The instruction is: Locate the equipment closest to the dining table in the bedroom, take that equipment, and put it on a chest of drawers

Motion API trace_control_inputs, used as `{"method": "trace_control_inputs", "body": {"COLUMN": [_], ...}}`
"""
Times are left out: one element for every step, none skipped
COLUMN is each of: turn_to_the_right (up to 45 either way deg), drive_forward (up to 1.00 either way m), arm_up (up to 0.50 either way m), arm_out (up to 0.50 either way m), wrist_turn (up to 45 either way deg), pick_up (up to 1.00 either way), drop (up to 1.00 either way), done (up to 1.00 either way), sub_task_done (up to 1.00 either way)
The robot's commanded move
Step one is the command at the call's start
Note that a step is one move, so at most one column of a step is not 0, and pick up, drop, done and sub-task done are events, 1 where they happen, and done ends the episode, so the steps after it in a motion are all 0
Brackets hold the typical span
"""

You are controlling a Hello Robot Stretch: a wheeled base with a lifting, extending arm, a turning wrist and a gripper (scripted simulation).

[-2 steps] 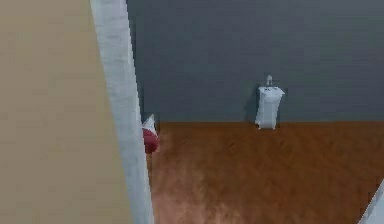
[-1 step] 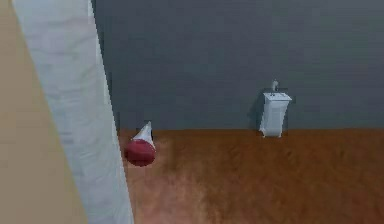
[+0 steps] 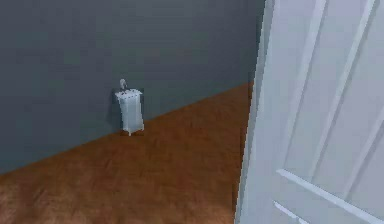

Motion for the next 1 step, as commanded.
{"method": "trace_control_inputs", "body": {"turn_to_the_right": [0.0], "drive_forward": [0.4], "arm_up": [0.0], "arm_out": [0.0], "wrist_turn": [0.0], "pick_up": [0.0], "drop": [0.0], "done": [0.0], "sub_task_done": [0.0]}}
